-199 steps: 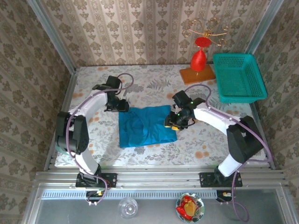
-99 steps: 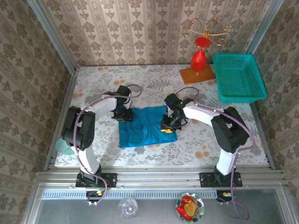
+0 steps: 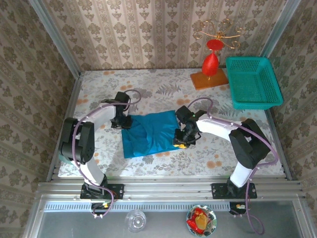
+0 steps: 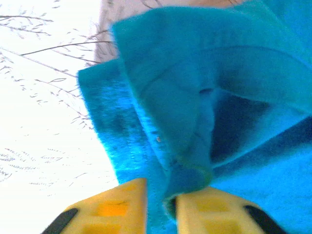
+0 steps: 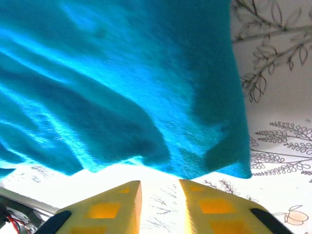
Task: Fold the inside-out t-shirt
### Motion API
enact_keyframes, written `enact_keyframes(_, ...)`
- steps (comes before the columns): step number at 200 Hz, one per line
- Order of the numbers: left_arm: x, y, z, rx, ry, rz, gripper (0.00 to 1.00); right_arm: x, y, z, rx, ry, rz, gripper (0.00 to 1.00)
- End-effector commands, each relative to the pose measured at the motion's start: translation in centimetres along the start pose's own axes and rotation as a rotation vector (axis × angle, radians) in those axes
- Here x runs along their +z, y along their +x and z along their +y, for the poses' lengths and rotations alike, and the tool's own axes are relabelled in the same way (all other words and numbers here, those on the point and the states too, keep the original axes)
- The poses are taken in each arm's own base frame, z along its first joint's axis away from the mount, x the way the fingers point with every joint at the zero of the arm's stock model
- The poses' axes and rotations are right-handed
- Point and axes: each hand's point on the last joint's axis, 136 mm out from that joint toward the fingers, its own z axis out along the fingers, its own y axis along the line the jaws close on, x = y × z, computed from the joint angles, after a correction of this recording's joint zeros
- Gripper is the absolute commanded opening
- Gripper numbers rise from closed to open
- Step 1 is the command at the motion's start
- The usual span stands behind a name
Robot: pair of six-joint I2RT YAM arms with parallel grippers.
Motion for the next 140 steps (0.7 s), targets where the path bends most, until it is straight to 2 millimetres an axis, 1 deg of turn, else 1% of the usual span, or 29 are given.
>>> enact_keyframes(1, -1.3, -0.2, -0.5, -0.045, 0.073, -0.031, 0.3, -2.6, -2.1, 1.9, -0.048, -0.033, -0.084, 0.3)
enact_keyframes(15, -2.3, -0.6, -0.7, -0.058, 0.095, -0.063, 0.31, -2.8, -3.6, 3.0, -0.084, -0.065, -0.106, 0.3)
enact_keyframes(35, -3.1, -1.0, -0.7, -0.067, 0.099, -0.086, 0.34, -2.1, -5.6, 4.8, -0.115, -0.118, -0.091, 0.29)
enact_keyframes(53, -3.5, -1.2, -0.6, -0.077, 0.113, -0.094, 0.36, -1.0, -7.2, 5.3, -0.119, -0.122, -0.076, 0.29)
enact_keyframes(66, -3.8, -1.4, -0.7, -0.088, 0.133, -0.112, 0.37, 0.2, -8.1, 5.1, -0.105, -0.118, -0.059, 0.28)
enact_keyframes(83, -4.4, -1.9, -1.1, -0.105, 0.172, -0.148, 0.39, 1.8, -8.5, 3.6, -0.058, -0.092, -0.026, 0.27)
enact_keyframes(88, -4.6, -2.1, -1.2, -0.108, 0.183, -0.154, 0.39, 2.4, -8.4, 2.7, -0.03, -0.072, -0.013, 0.26)
enact_keyframes(90, -4.5, -2.0, -1.2, -0.109, 0.185, -0.153, 0.39, 2.4, -8.3, 2.5, -0.028, -0.069, -0.011, 0.26)
enact_keyframes(102, -4.5, -2.1, -1.3, -0.11, 0.195, -0.148, 0.39, 3.1, -7.7, 0.4, 0.035, -0.014, 0.011, 0.25)
enact_keyframes(114, -4.3, -2.2, -1.5, -0.107, 0.202, -0.14, 0.39, 3.0, -6.7, -1.2, 0.069, 0.015, 0.012, 0.24)
enact_keyframes(140, -3.7, -2.7, -2.5, -0.104, 0.254, -0.128, 0.39, 2.1, -4.4, -3.5, 0.112, 0.052, -0.005, 0.24)
